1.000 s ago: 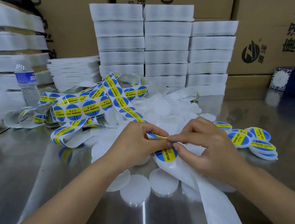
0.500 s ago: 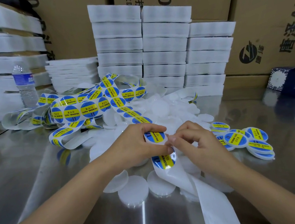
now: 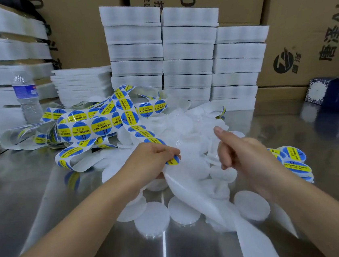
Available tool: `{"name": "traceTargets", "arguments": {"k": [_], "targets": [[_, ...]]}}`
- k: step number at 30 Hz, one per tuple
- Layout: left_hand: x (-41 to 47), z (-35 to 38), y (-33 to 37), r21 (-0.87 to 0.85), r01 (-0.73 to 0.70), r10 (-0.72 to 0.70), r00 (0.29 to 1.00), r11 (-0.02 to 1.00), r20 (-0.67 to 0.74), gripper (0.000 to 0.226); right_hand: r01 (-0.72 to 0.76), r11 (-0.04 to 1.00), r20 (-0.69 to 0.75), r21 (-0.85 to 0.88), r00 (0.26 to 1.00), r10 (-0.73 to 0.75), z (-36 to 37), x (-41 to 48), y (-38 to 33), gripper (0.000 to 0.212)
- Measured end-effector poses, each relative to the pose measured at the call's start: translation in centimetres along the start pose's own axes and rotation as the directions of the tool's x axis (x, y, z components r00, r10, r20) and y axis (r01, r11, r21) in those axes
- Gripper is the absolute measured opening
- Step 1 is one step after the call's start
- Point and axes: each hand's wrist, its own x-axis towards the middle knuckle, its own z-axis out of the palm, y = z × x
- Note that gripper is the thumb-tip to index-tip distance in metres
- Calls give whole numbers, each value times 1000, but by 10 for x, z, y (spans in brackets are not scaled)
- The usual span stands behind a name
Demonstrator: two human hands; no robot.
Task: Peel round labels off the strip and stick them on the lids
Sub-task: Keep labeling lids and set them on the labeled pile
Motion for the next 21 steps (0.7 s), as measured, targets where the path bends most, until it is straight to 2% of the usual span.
{"name": "traceTargets", "arguments": {"k": [2, 3, 5, 8, 10, 12, 17, 21], "targets": [[2, -2, -1, 16, -24, 25, 999, 1000, -23, 37, -3, 995, -23, 104, 1000, 6, -3, 2, -2, 46], [2, -3, -1, 17, -32, 32, 999, 999, -33, 40, -1, 995, -36, 104, 999, 5, -4, 3, -2, 34], [4, -4, -2, 19, -41, 41, 998, 999, -47, 45, 0, 1000, -27, -20, 1000, -1, -6, 4, 1, 21], [4, -4, -2, 7, -47, 47, 998, 999, -40, 48, 23, 945, 66, -327, 998, -2, -10, 4, 11, 52], [3, -4, -2, 9, -52, 53, 998, 999, -27, 48, 44, 894, 133, -446, 991, 18, -8, 2, 16, 76], [3, -4, -2, 18, -59, 59, 998, 998, -11, 47, 70, 842, 172, -534, 985, 28, -6, 2, 19, 92], [5, -5, -4, 26, -76, 76, 997, 997, 9, 46, 135, 785, 191, -605, 981, -22, -8, 1, 19, 108], [5, -6, -4, 36, -111, 111, 994, 993, 14, 47, 172, 749, 223, -640, 974, -33, -6, -2, 19, 108]]}}
